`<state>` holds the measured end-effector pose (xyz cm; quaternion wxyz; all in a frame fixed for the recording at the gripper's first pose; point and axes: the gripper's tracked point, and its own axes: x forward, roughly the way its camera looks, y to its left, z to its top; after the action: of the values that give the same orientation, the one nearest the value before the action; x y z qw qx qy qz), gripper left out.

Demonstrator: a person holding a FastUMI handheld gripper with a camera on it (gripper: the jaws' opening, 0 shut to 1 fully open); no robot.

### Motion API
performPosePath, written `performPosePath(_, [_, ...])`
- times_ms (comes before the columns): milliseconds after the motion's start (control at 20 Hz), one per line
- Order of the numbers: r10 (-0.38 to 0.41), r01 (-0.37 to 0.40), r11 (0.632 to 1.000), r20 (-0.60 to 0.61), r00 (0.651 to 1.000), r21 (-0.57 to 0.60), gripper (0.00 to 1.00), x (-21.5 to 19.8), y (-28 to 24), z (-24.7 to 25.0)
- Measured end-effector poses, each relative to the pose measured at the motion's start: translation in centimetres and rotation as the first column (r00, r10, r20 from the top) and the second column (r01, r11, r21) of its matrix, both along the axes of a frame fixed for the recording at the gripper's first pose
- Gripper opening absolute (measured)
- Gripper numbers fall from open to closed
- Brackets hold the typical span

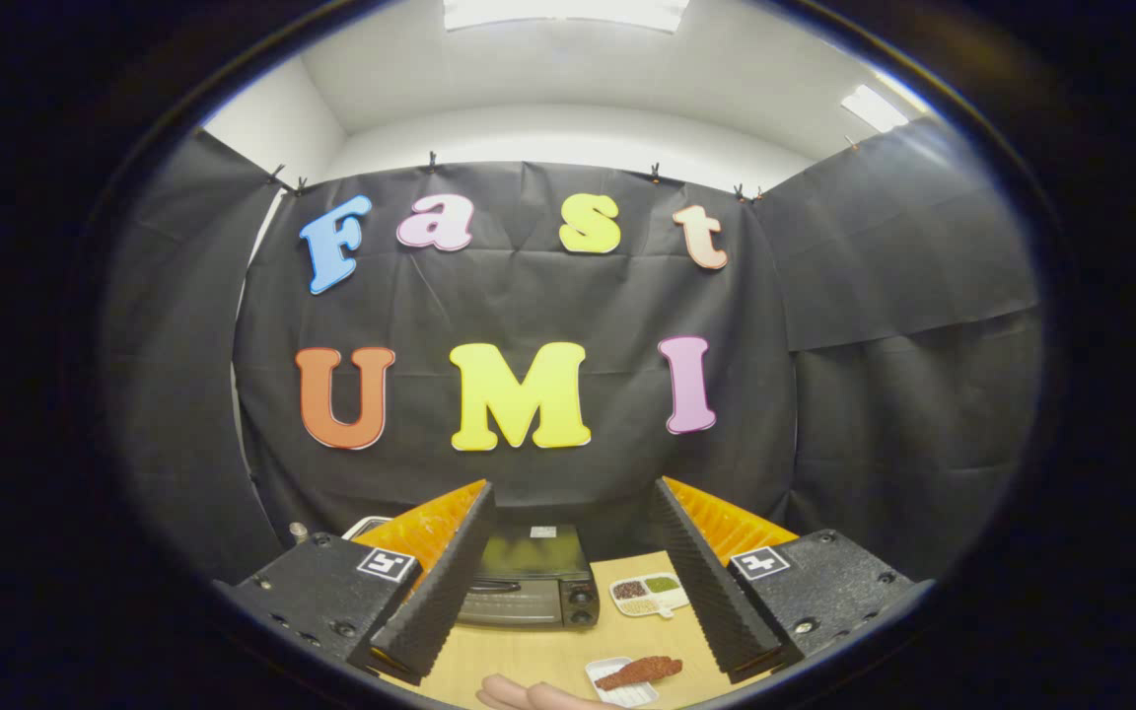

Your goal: Open the toaster oven, put the food inside, and close the toaster oven door.

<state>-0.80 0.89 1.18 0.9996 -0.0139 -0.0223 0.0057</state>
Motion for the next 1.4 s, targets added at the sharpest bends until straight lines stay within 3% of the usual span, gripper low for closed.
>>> performPosePath(200, [0.021, -0.021, 1.000, -0.047, 0.999, -0.014, 1.00, 2.2, 2.0, -2.6])
performPosePath(400, [0.041, -0.044, 0.999, -0.153, 0.987, -0.017, 1.00, 6.9, 4.6, -8.5])
performPosePath(700, [0.093, -0.097, 0.995, -0.376, 0.922, 0.009, 1.00, 15.5, 9.0, -19.5])
performPosePath(950, [0.108, -0.137, 0.990, -0.428, 0.897, -0.037, 1.00, 20.9, 11.4, -23.9])
performPosePath(1100, [0.101, -0.138, 0.990, -0.504, 0.858, -0.036, 1.00, 22.0, 12.6, -26.4])
performPosePath(1200, [0.122, -0.167, 0.985, -0.519, 0.846, -0.041, 1.00, 22.4, 13.4, -27.1])
performPosePath(1400, [0.082, -0.133, 0.989, -0.536, 0.840, -0.059, 1.00, 21.7, 13.6, -27.3])
